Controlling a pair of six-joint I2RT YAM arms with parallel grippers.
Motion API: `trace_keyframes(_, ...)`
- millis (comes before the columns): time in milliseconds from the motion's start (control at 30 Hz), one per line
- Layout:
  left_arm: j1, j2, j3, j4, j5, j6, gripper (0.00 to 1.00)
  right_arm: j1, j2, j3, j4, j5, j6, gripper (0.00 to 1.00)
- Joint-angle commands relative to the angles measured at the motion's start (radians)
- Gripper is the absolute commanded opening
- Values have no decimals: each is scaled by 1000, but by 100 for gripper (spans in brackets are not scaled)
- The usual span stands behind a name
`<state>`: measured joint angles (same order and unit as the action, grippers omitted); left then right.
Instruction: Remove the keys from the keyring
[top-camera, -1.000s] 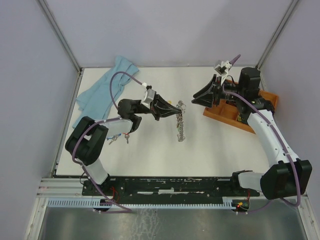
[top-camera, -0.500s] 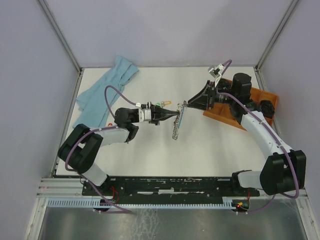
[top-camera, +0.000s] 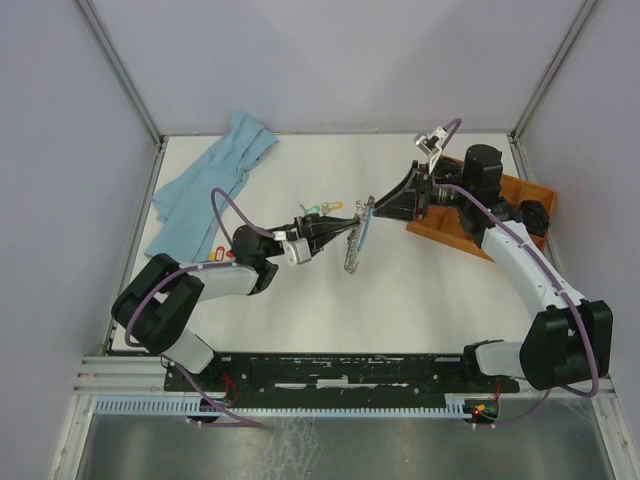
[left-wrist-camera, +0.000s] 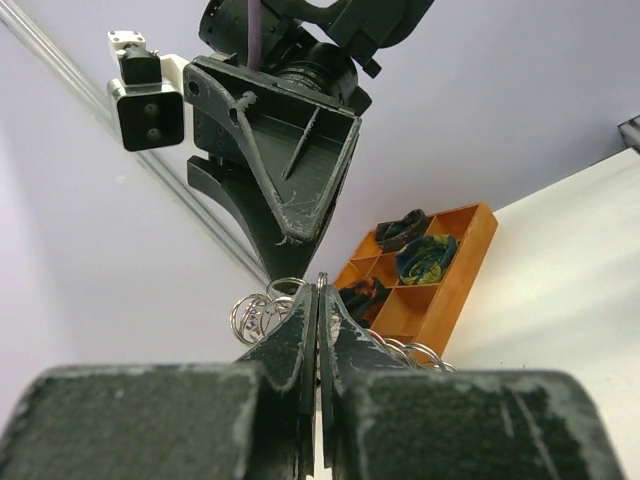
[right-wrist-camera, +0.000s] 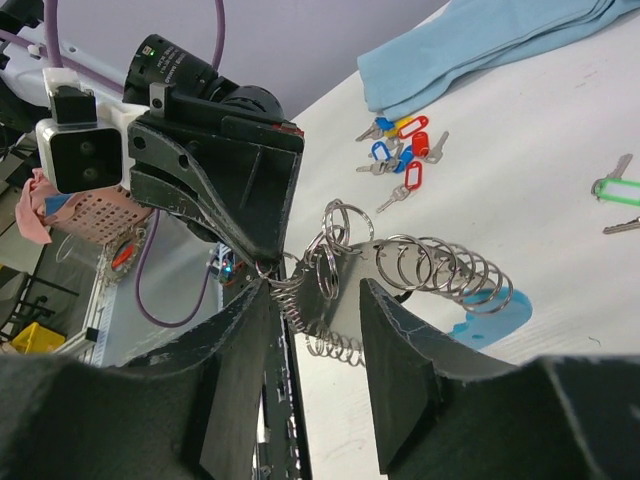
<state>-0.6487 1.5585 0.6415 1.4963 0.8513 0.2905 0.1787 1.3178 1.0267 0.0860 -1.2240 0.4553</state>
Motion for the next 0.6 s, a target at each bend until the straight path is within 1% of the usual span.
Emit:
trace_keyframes(0,-20,-48,-18,102,-93,166,3,0,-17,48,-16,-26,-32,50)
trace_keyframes(200,-33,-42,-23,117,-101,190,3,26,2,21,79,-22,44,49)
trace_keyframes(500,-35,-34,-26,152,-92,181,3,58,26,17,71,3,32,46)
trace_keyframes(533,-35,-34,-28,156,-92,179,3,60,27,20,57,11,19,45)
trace_keyframes(567,-35,-35,-30,163,-92,178,3,59,27,30,2,23,-16,45)
